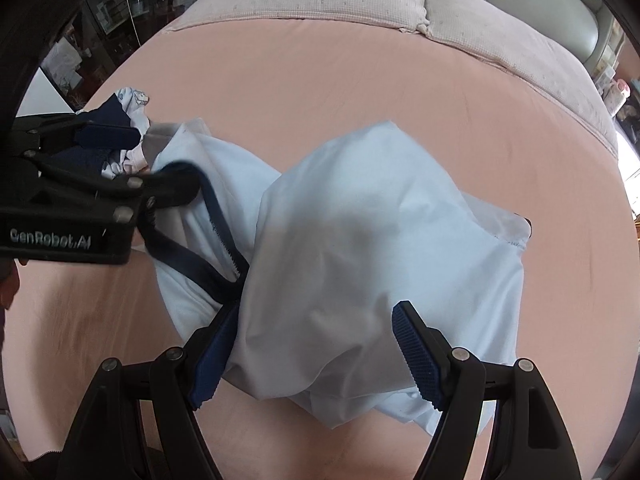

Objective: Fold clothes
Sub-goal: 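Lift the shirt with both grippers and spread it over the sheet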

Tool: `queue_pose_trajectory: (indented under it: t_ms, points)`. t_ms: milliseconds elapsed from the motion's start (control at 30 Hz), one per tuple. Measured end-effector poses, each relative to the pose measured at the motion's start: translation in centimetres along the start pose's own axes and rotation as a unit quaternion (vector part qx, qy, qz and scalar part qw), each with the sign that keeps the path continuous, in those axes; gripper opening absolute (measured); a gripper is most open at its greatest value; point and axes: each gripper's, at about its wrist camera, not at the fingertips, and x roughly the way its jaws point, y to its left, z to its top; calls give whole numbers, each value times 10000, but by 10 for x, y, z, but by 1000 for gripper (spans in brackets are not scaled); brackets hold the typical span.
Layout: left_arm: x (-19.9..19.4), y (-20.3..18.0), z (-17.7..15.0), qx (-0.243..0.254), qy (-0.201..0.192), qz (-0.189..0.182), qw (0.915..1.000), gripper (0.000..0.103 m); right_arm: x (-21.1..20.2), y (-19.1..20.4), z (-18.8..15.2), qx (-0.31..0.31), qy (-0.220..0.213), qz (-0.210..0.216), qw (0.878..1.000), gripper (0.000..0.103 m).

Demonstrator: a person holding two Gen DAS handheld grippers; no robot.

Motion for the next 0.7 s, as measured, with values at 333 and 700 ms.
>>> queue_pose_trajectory:
  t_ms: [333,700]
  points:
    - [23,-6,2,464,268,233,9983,88,-2,-4,15,-30,-25,-53,10000,77]
    - [27,49,-20,-1538,-531,-1096,9806,21,-12,-25,12,168,13,141,9998,77]
